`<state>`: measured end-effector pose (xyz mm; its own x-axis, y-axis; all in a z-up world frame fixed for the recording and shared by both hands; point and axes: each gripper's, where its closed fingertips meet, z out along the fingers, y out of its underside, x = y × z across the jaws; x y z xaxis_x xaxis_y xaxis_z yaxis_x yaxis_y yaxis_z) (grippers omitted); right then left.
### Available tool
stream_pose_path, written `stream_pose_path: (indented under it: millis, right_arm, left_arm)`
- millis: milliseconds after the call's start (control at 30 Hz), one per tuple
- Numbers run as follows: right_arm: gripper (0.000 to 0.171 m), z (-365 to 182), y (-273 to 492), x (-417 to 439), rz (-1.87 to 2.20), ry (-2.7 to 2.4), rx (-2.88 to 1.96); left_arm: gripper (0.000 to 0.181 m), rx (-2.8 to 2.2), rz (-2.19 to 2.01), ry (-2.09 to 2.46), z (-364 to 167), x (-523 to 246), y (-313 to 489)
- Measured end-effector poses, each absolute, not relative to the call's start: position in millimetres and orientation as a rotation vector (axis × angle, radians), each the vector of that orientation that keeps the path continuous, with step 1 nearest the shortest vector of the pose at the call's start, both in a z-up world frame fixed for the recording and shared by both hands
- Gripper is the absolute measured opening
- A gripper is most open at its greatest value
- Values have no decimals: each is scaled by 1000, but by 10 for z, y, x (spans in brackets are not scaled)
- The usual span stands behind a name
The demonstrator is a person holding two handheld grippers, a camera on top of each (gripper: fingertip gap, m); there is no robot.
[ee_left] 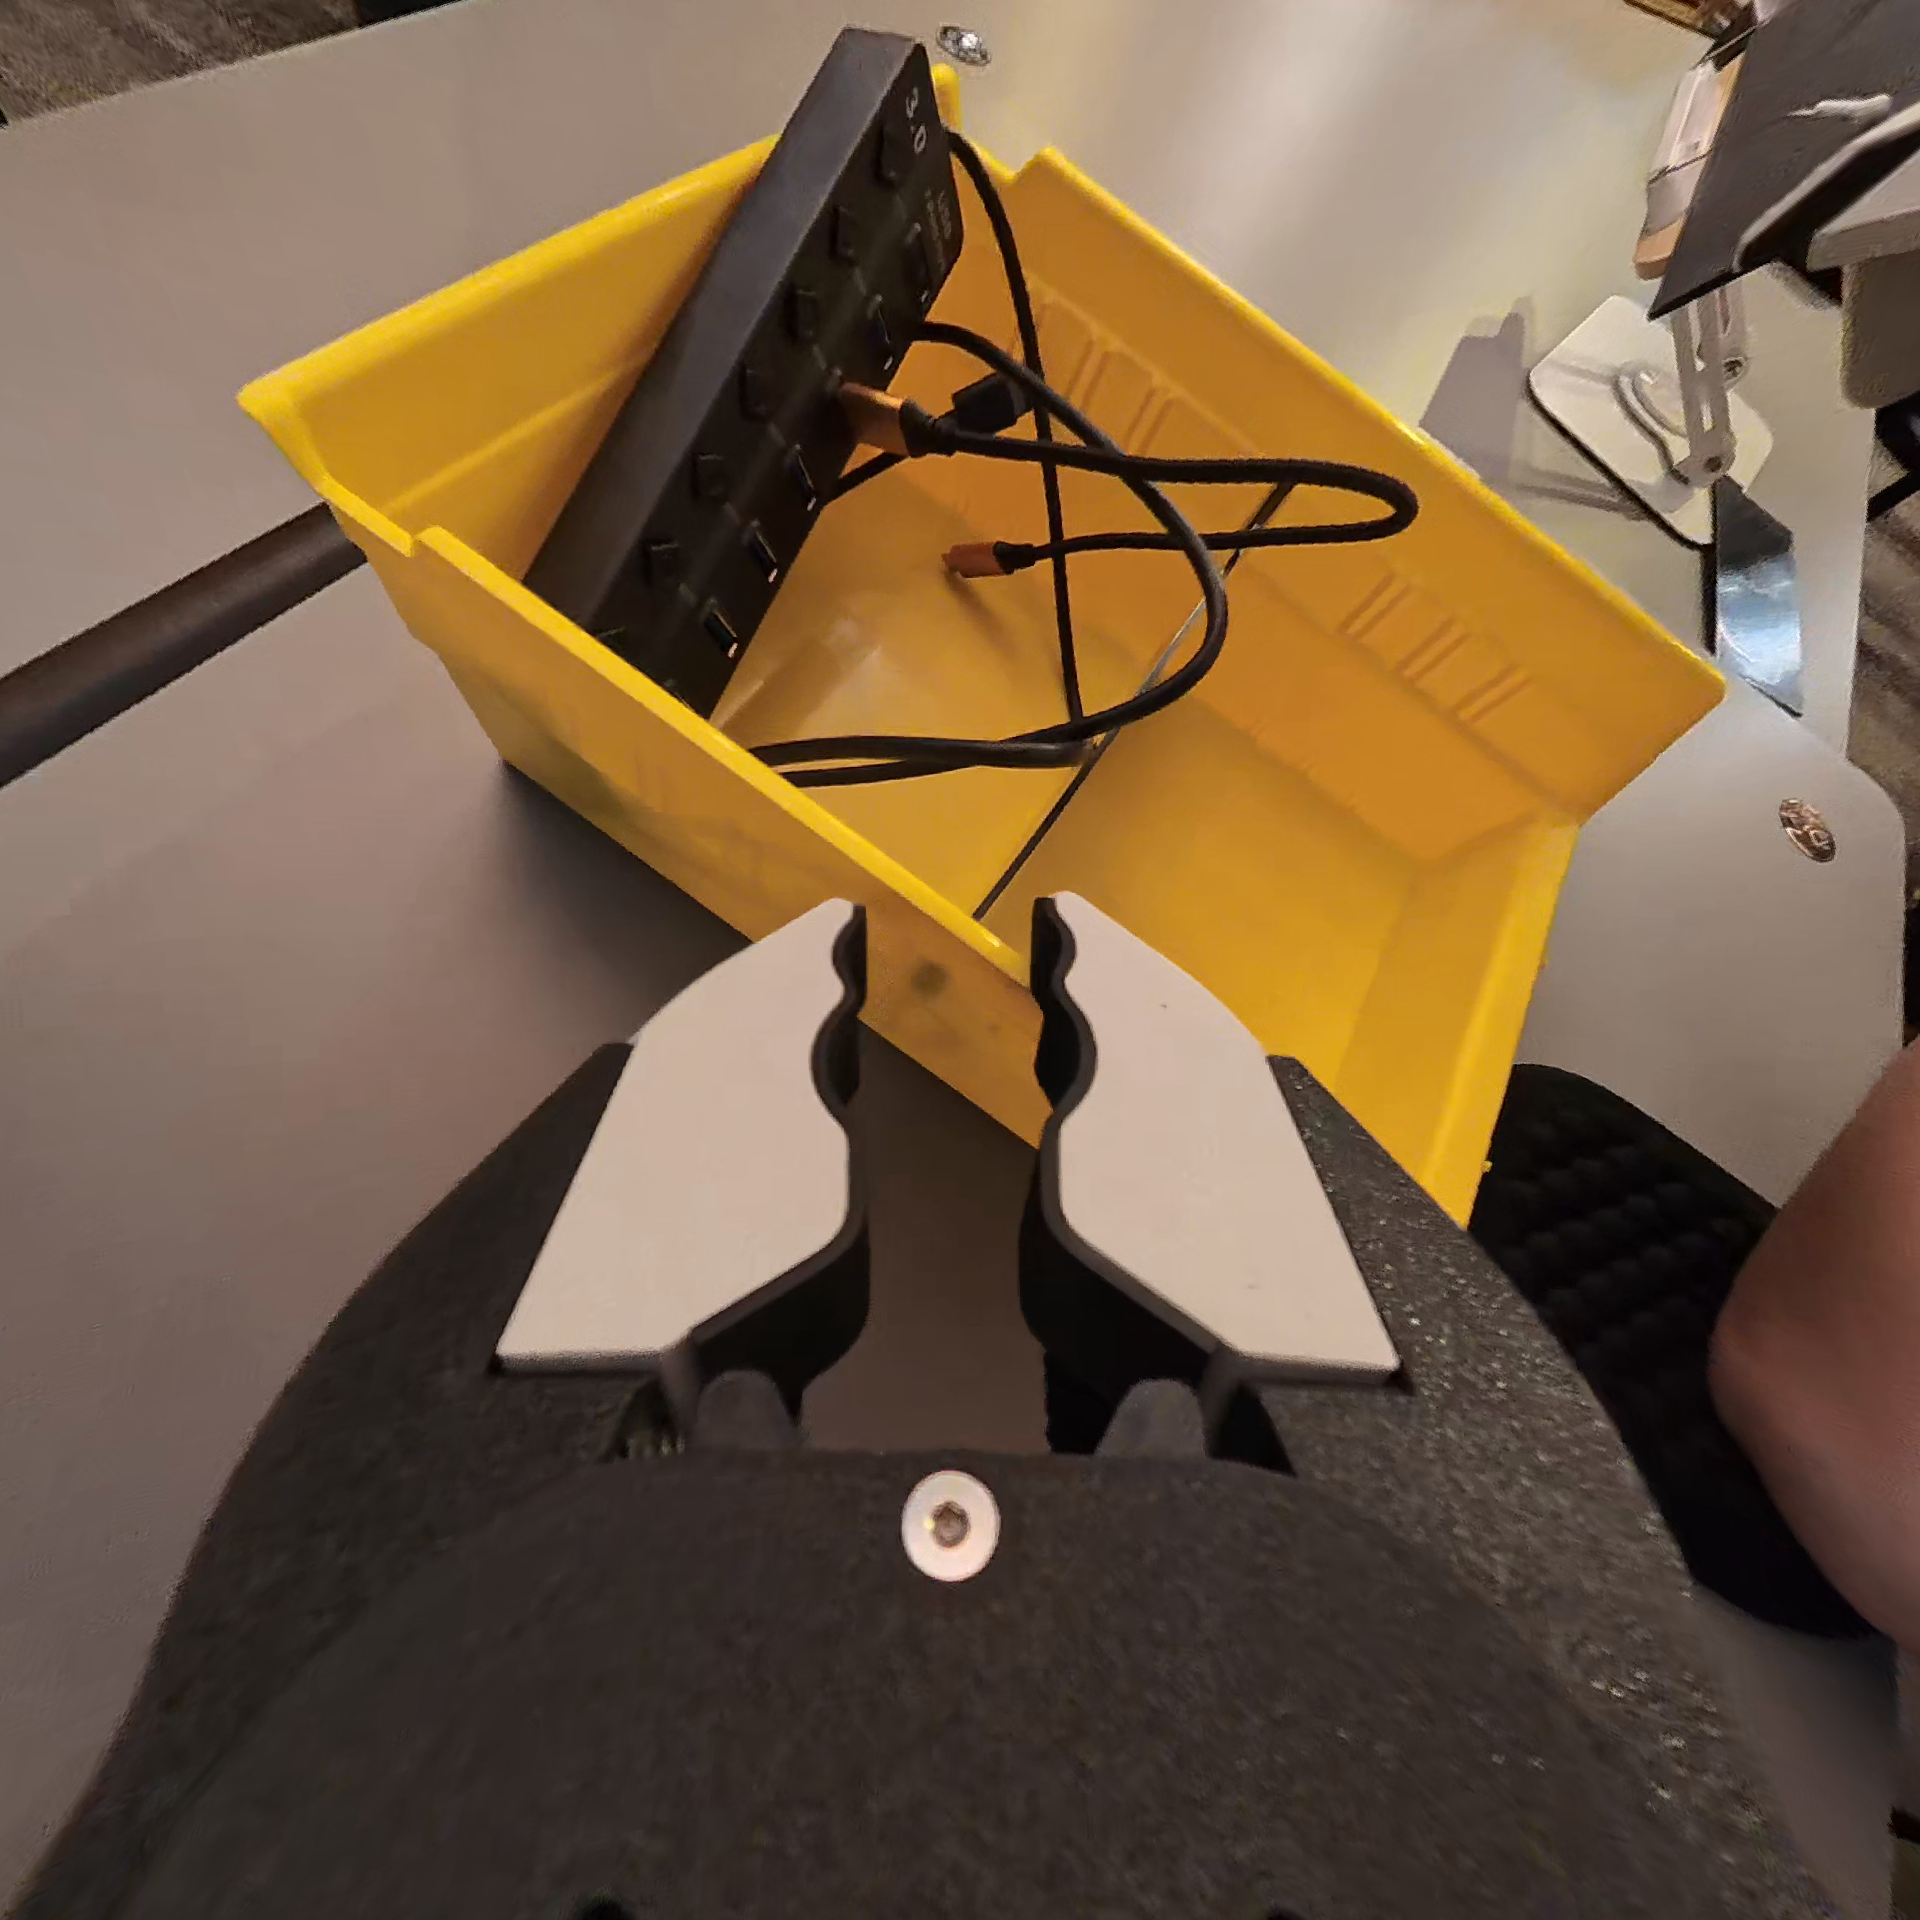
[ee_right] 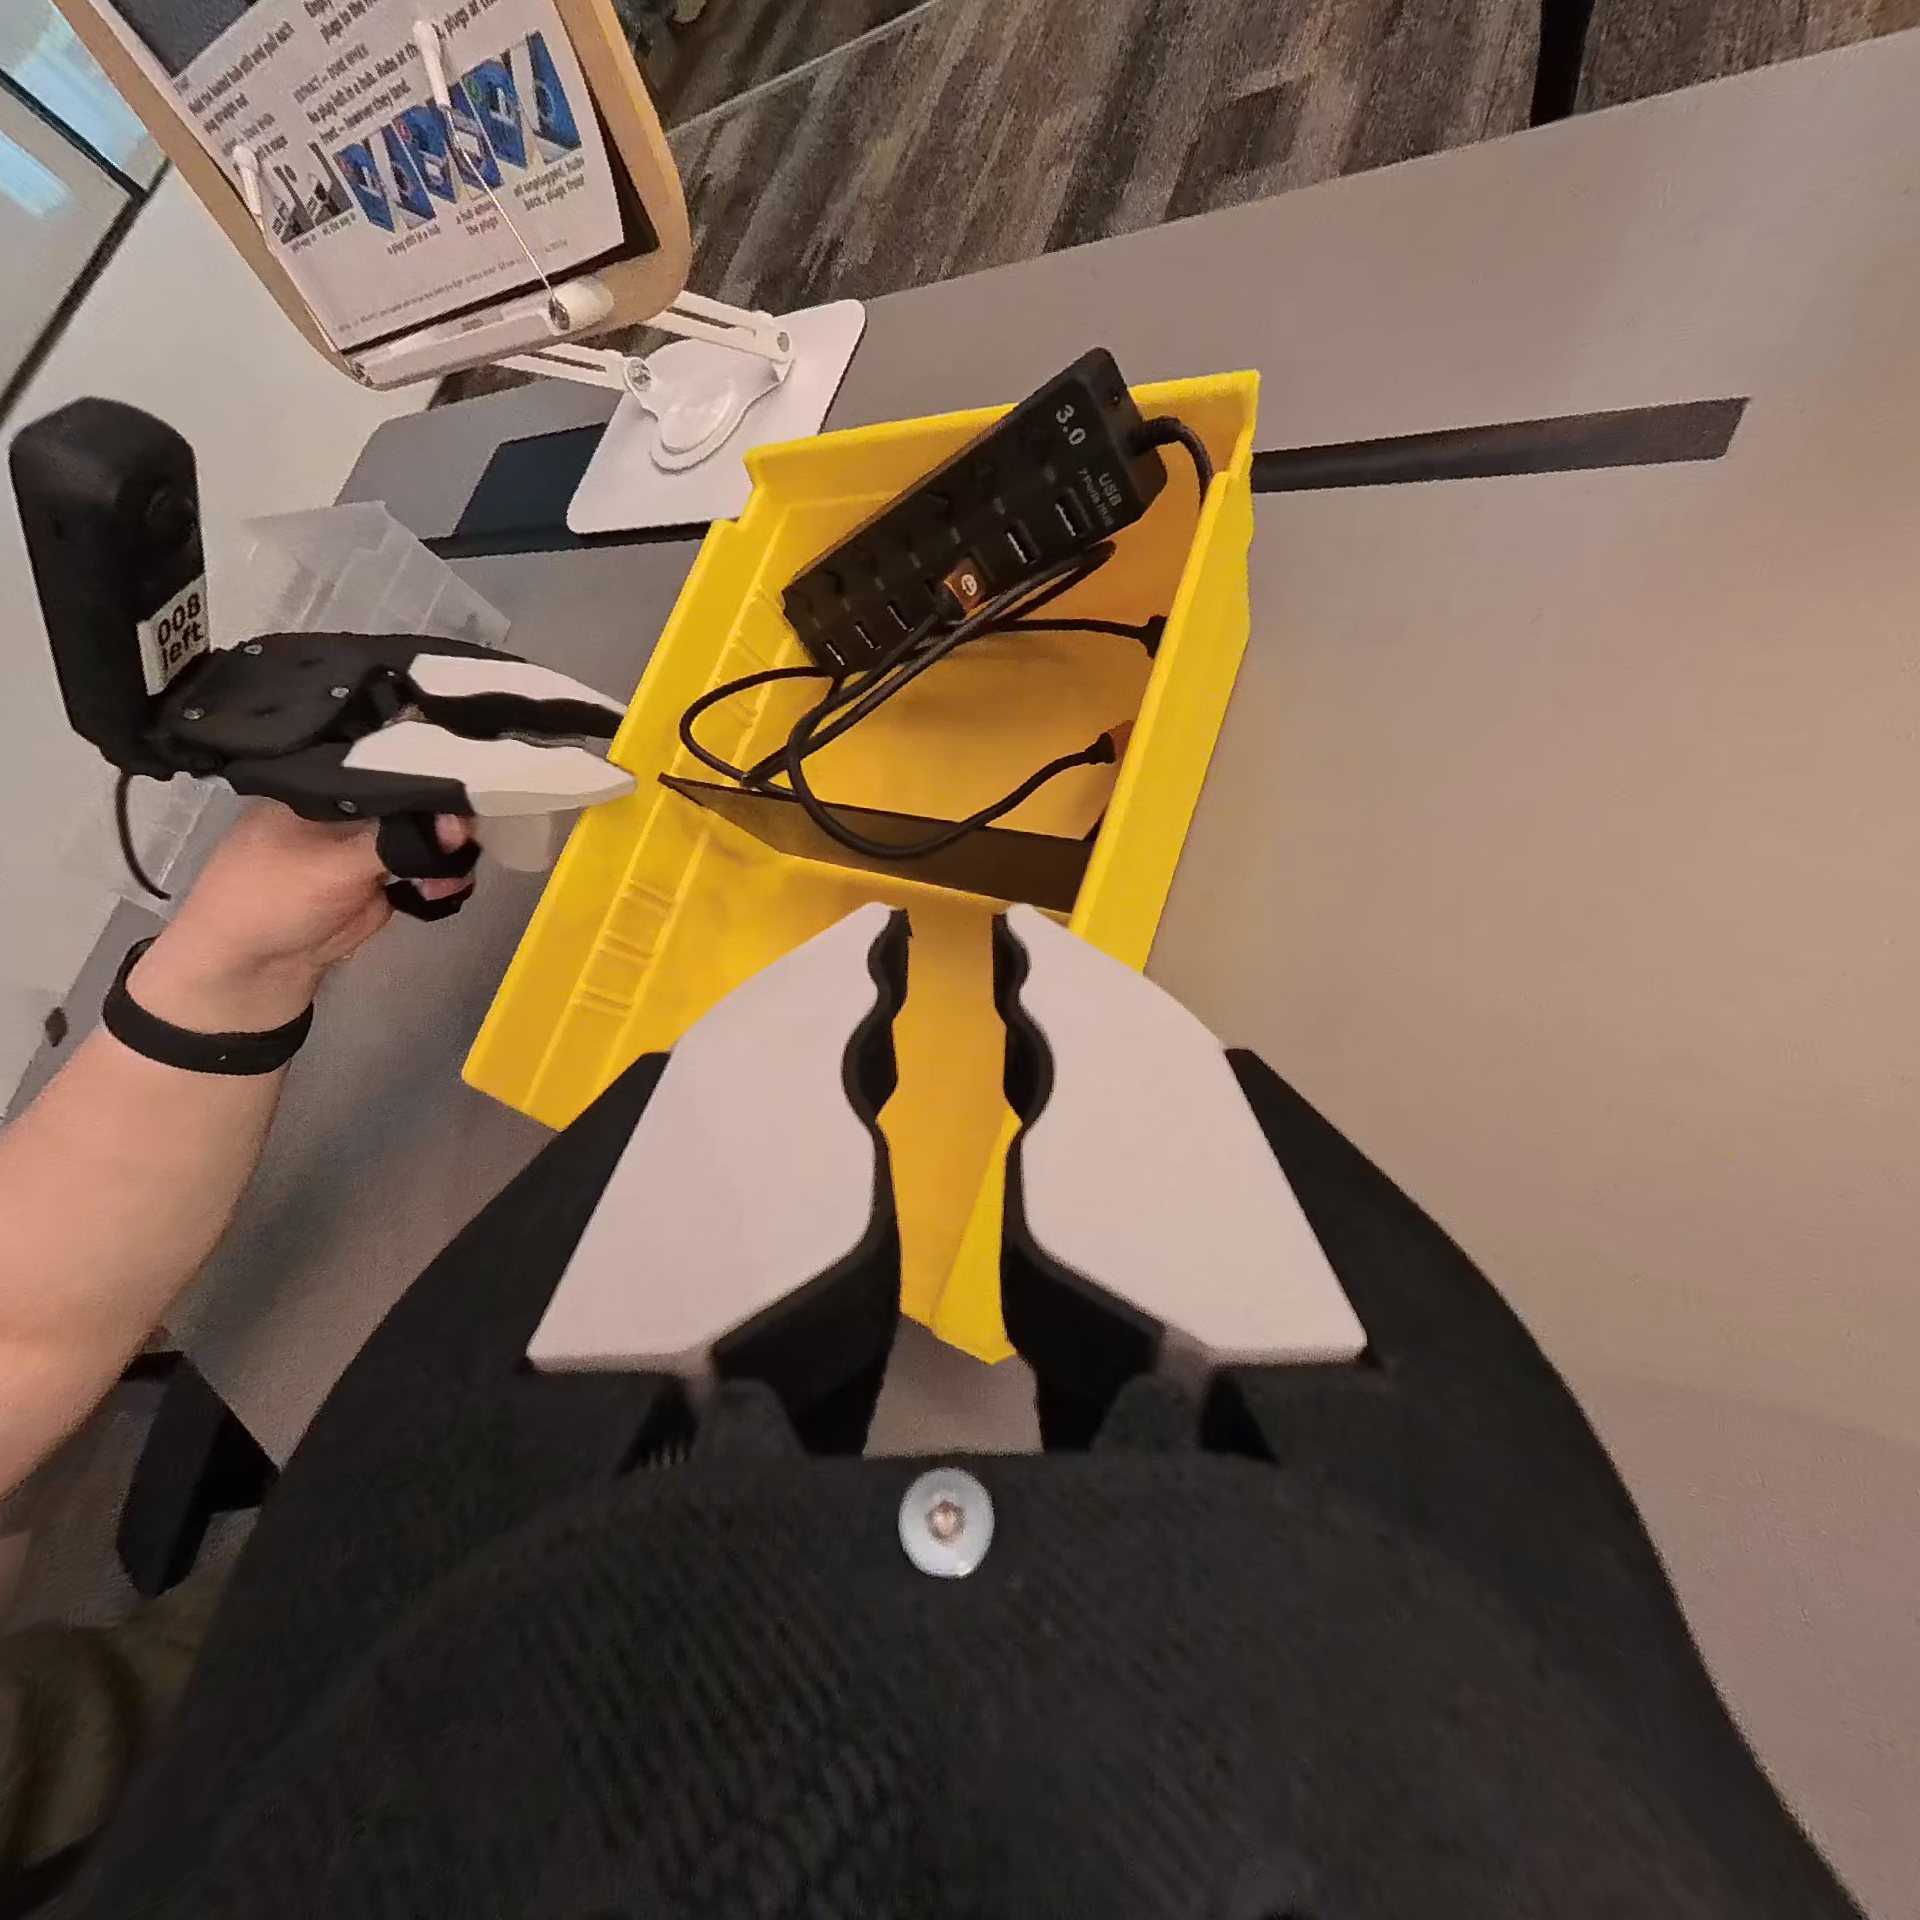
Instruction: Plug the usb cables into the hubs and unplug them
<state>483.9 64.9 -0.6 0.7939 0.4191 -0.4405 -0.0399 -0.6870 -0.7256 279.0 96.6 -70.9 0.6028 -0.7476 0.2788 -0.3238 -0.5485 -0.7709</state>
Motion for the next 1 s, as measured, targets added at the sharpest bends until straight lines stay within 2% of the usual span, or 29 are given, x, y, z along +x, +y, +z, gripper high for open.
stream_pose_path:
  millis: [133,267,367,433,567,733,800,1000]
  right_arm:
    - [15,243,575,4894,779,-291,-2060]
    - [16,715,399,4709,684,-497,-1801]
    - [27,1037,311,4488,539,-626,-1620]
    - [45,1230,229,4264,559,-695,-1487]
    - [49,1382,319,3997,529,-734,-1430]
    - [46,1564,515,3978,230,-710,-1317]
    - [42,1675,453,3926,236,-709,-1236]
    - [42,1712,374,3890,299,-715,-1206]
  left_arm:
    - [28,-2039,-861,769,-435,2619,806]
    - [25,-1902,-679,803,-163,2118,401]
    - [35,-1811,-585,751,63,1638,16]
    - [40,-1756,-547,689,194,1277,-224]
    - [43,-1669,-373,551,397,407,-544]
    - [43,-1750,-120,519,434,-568,-731]
    - [42,-1765,-63,514,431,-841,-765]
    - [42,-1920,-33,539,48,-1160,-782]
